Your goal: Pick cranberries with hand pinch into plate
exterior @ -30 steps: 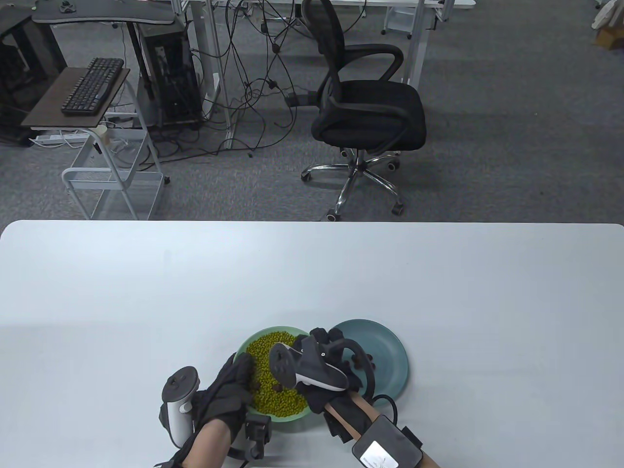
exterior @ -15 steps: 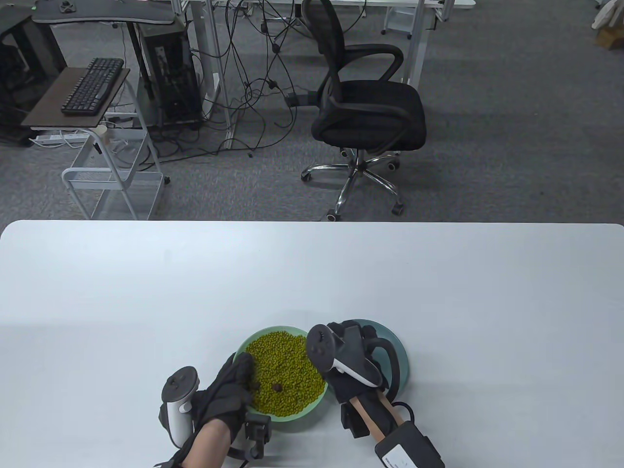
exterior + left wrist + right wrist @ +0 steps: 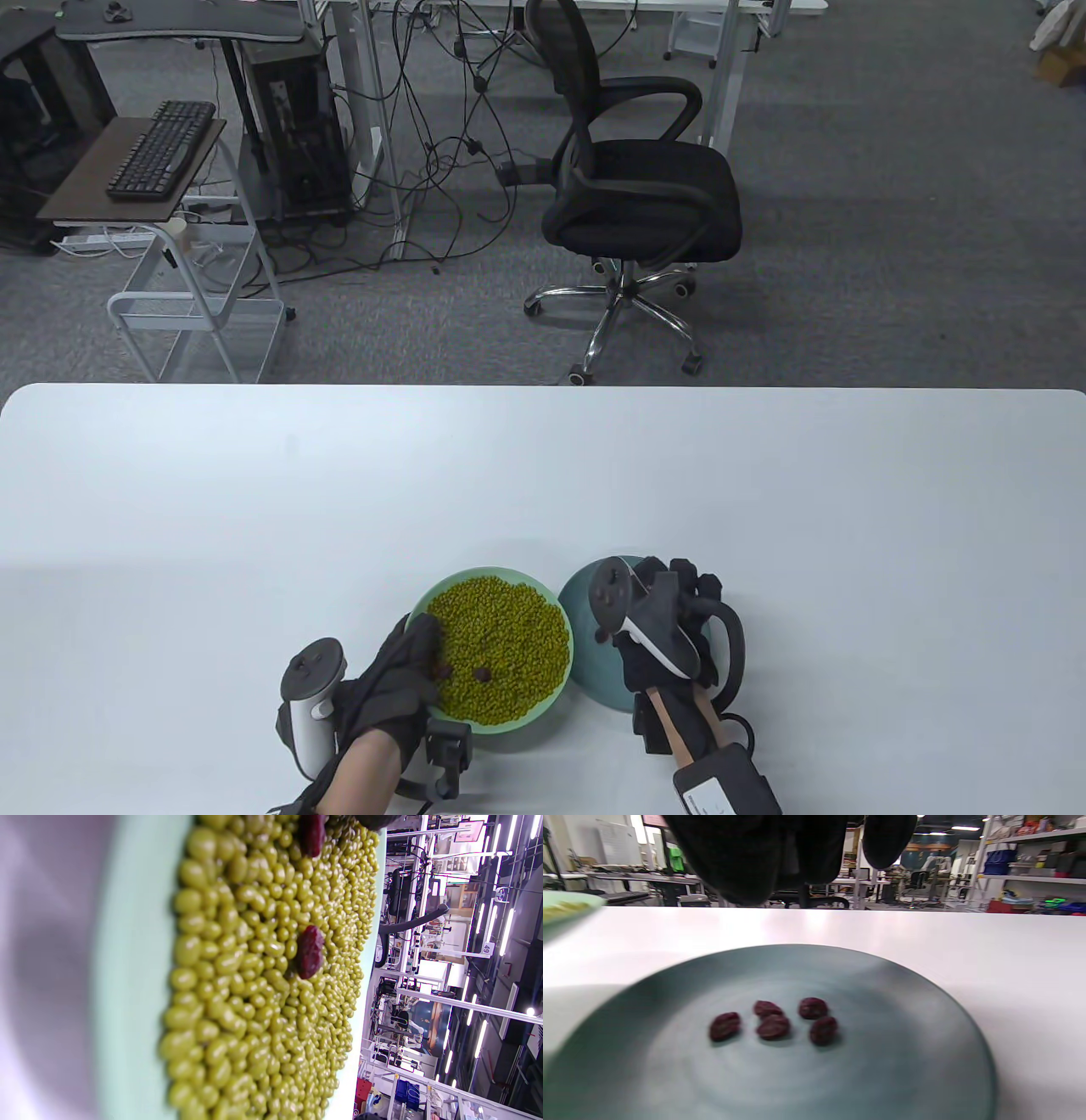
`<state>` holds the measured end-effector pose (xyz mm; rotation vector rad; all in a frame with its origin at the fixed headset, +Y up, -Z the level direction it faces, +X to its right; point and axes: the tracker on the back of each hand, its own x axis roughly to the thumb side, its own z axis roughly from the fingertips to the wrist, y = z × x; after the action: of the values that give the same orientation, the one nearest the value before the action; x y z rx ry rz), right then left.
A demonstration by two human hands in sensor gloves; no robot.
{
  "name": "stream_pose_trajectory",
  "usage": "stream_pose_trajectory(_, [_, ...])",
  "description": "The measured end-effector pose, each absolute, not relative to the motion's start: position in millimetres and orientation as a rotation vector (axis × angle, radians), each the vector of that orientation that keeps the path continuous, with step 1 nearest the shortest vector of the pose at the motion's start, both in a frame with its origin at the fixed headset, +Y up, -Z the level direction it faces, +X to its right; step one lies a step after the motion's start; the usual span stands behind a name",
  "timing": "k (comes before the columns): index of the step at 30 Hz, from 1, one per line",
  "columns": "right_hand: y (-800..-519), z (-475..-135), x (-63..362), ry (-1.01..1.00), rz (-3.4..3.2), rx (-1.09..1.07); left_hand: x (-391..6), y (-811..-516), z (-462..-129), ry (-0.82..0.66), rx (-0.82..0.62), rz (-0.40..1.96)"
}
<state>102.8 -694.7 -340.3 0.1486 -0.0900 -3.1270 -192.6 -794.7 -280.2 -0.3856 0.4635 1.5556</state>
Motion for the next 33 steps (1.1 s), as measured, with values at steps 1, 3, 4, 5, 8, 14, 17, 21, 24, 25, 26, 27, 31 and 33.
stream_pose_trajectory(1, [-696, -341, 104, -0.09, -3.124, 0.159, -193, -795, -280, 0.463, -0.386, 1.556])
stream_pose_trajectory(3, [-699, -342, 109, -0.092, -3.111, 0.191, -193, -795, -280, 0.463, -0.386, 1.556])
stream_pose_trajectory(4, [-702, -343, 112, -0.091, -3.103, 0.218, -193, -795, -280, 0.463, -0.386, 1.556])
stream_pose_trajectory(5, [-704, -344, 114, -0.093, -3.097, 0.234, -193, -795, -280, 0.463, -0.386, 1.556])
stream_pose_trajectory(8, [-711, -346, 120, -0.12, -3.08, 0.271, -193, -795, -280, 0.462, -0.384, 1.557])
stream_pose_trajectory(14, [-722, -350, 132, -0.184, -3.08, 0.337, -193, -795, -280, 0.461, -0.382, 1.559])
stream_pose_trajectory(17, [-725, -351, 134, -0.209, -3.076, 0.353, -193, -795, -280, 0.461, -0.382, 1.559])
stream_pose_trajectory(21, [-727, -351, 136, -0.23, -3.069, 0.369, -193, -795, -280, 0.461, -0.382, 1.56])
stream_pose_trajectory(24, [-729, -352, 138, -0.252, -3.069, 0.381, -193, -795, -280, 0.461, -0.381, 1.56])
stream_pose_trajectory(25, [-730, -352, 138, -0.262, -3.068, 0.384, -193, -795, -280, 0.461, -0.381, 1.56])
stream_pose_trajectory(26, [-730, -352, 139, -0.267, -3.068, 0.384, -193, -795, -280, 0.461, -0.381, 1.56])
stream_pose_trajectory(27, [-731, -352, 139, -0.269, -3.068, 0.385, -193, -795, -280, 0.461, -0.381, 1.56])
stream_pose_trajectory(31, [-729, -351, 139, -0.27, -3.067, 0.392, -193, -795, -280, 0.46, -0.381, 1.56])
stream_pose_trajectory(33, [-730, -351, 139, -0.267, -3.069, 0.396, -193, -795, -280, 0.46, -0.381, 1.56])
